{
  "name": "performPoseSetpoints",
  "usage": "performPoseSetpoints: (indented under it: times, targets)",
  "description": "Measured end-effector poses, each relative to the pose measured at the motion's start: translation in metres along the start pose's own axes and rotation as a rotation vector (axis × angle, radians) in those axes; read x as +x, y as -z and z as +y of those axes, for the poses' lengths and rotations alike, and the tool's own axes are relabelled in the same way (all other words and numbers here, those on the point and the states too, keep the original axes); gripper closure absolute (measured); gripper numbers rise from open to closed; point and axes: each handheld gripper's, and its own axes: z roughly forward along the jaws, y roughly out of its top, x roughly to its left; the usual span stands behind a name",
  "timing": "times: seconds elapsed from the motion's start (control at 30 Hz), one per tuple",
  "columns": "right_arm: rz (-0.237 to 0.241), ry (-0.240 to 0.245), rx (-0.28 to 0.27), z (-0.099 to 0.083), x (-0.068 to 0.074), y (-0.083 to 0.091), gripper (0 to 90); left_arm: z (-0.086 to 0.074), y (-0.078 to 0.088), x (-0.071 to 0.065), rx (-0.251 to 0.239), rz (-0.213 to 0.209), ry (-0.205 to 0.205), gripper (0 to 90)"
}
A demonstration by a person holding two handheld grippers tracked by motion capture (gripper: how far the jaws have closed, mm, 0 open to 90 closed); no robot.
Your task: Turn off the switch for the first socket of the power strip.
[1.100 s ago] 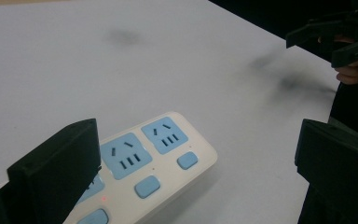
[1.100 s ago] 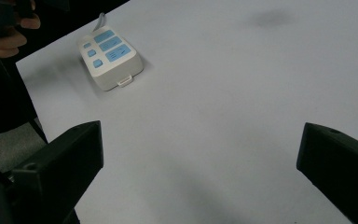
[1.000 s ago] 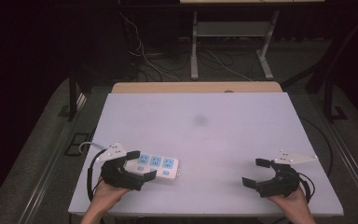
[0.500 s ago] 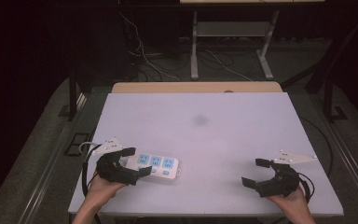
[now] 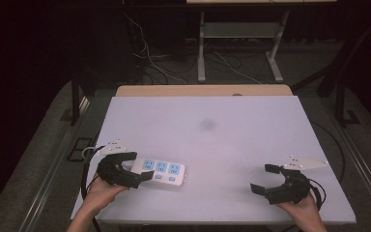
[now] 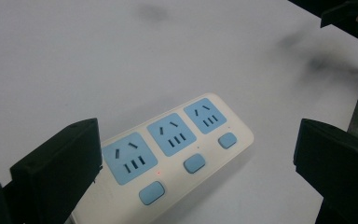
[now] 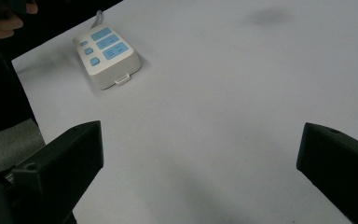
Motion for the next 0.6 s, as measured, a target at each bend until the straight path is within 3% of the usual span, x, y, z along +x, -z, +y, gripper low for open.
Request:
performPoseSetpoints:
  times: [0.43,0.6]
  targets:
    - [-0.004,0.002,0.003,0.0,0.0,0.0,0.3,0.005,-0.005,0.014,0.068,0.018,0.007,0.2]
    - [-0.009,0.005,0.007,0.0,0.0,-0.001,0.3,0.007,-0.008,0.016,0.111,0.02,-0.011,0.7]
